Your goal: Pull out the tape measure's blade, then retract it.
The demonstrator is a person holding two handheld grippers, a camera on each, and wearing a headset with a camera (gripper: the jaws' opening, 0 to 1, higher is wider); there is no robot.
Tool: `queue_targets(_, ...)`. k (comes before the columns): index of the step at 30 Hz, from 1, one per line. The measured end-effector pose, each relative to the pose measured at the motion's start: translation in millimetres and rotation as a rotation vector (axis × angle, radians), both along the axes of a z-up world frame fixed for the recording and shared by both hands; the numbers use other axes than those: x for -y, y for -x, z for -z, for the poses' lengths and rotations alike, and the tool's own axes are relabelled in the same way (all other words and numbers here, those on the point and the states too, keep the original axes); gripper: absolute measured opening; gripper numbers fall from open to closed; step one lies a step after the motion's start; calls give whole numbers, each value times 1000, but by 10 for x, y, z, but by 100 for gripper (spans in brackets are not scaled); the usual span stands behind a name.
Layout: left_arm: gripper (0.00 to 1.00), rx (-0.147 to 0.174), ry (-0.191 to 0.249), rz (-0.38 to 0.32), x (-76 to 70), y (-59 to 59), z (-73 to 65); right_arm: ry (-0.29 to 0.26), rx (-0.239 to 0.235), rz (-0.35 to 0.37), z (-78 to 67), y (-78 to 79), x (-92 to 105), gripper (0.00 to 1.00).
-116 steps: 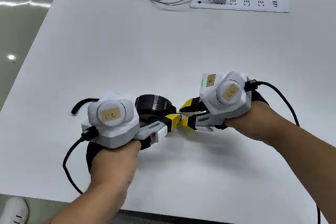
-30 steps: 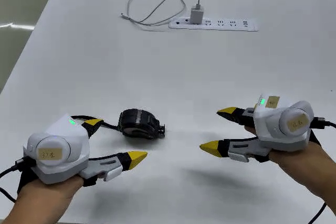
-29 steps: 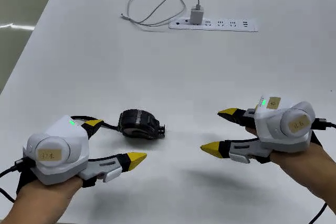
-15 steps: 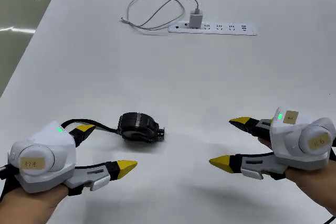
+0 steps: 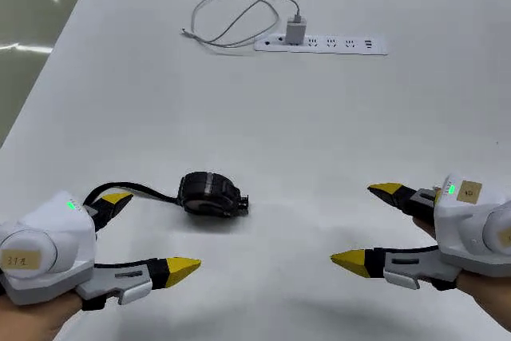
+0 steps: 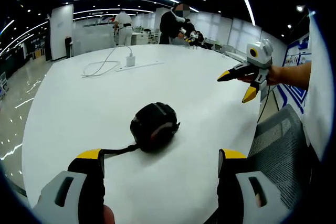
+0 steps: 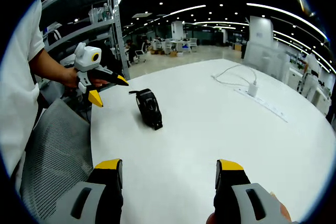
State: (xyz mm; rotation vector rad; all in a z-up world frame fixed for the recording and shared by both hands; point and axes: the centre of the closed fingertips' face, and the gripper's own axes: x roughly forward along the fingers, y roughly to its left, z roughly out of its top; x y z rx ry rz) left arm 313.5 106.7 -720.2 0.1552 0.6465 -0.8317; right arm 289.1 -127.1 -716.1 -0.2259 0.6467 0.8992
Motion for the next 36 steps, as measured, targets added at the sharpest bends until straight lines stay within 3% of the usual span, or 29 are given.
queue_targets(11, 96, 17, -20, 25, -94, 53, -34, -5, 7, 26, -46, 91, 132, 74)
queue_targets(14, 96, 14, -40, 35, -129, 74, -8, -13, 0, 35, -39, 116, 162, 75)
queue_targets(36, 99, -16, -57, 72, -220, 237, 61, -9, -20, 46, -10, 277, 274, 89)
